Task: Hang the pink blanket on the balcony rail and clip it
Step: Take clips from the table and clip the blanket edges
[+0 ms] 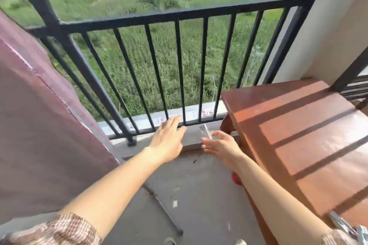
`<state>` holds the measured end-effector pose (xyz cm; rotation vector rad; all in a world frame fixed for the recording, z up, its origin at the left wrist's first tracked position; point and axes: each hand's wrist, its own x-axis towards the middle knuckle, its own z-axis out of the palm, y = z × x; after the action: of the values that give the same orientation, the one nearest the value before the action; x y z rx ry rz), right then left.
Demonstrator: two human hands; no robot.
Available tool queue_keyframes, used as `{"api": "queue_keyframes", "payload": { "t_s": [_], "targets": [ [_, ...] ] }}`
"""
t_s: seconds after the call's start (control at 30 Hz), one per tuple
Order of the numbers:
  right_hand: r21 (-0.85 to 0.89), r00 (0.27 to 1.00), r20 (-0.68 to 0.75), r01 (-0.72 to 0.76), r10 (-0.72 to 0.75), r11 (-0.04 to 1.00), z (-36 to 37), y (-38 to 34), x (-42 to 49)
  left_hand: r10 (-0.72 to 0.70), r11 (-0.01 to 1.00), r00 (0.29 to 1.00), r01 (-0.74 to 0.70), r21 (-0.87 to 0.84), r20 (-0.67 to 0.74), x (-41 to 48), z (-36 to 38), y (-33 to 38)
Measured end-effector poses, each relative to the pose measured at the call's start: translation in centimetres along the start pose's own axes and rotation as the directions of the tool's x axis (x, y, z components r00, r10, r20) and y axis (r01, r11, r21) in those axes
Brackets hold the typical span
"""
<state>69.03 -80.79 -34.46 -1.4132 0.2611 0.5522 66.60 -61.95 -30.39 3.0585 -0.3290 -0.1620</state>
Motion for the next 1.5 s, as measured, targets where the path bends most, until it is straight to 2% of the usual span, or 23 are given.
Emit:
{"api": "queue_keyframes", "payload": {
  "t_s": [0.07,0.17,0.3,0.43,0.53,0.67,0.8,0.9,0.97,1.13,1.27,1.5],
  "targets": [
    [0.019,0.997,0.077,0.004,-0.006,1.0,4.3,-0.7,0.5,0.013,0.992,0.999,-0.009,0.128,-0.035,-1.5,-2.1,-3.5],
    [-0.071,0.987,0.156,0.056,-0.044,0.996,10.1,-1.7,1.2,0.021,0.94,0.999,-0.01,0.341,-0.027,-3.8,-5.4,-8.1],
    [-0.218,0.959,0.264,0.164,-0.103,0.962,16.4,-3.1,1.6,0.044,0.773,0.997,-0.07,0.63,0.057,-6.3,-10.0,-12.7],
    [-0.448,0.924,0.324,0.337,-0.201,0.828,21.3,-4.8,1.7,-0.027,0.604,0.986,-0.117,0.788,0.167,-7.3,-13.5,-15.6],
    [-0.537,0.891,0.395,0.422,-0.224,0.731,23.4,-5.8,1.8,-0.122,0.539,0.973,-0.099,0.836,0.194,-6.7,-15.0,-16.3],
    [-0.576,0.869,0.43,0.473,-0.244,0.667,24.6,-6.9,2.1,-0.24,0.54,0.945,-0.06,0.84,0.222,-5.5,-16.2,-16.6],
    [-0.538,0.88,0.383,0.46,-0.281,0.707,24.6,-7.6,2.6,-0.379,0.56,0.89,0.003,0.828,0.253,-4.1,-17.5,-16.7],
    [-0.593,0.854,0.395,0.518,-0.338,0.616,24.1,-7.9,2.9,-0.456,0.612,0.831,0.034,0.79,0.317,-3.3,-18.5,-16.2],
    [-0.582,0.839,0.409,0.542,-0.358,0.606,23.8,-8.2,3.1,-0.413,0.676,0.848,0.042,0.736,0.331,-3.0,-18.9,-16.1],
    [-0.544,0.836,0.405,0.546,-0.371,0.637,23.4,-8.9,3.0,-0.192,0.781,0.94,-0.027,0.624,0.281,-3.5,-19.1,-16.9],
    [-0.491,0.829,0.428,0.547,-0.359,0.678,23.5,-9.5,3.1,-0.055,0.866,0.955,-0.099,0.49,0.29,-4.0,-19.1,-18.5],
    [-0.475,0.819,0.456,0.554,-0.348,0.684,25.0,-9.7,3.3,0.001,0.917,0.973,-0.093,0.389,0.231,-3.8,-18.6,-19.1]
  ]
}}
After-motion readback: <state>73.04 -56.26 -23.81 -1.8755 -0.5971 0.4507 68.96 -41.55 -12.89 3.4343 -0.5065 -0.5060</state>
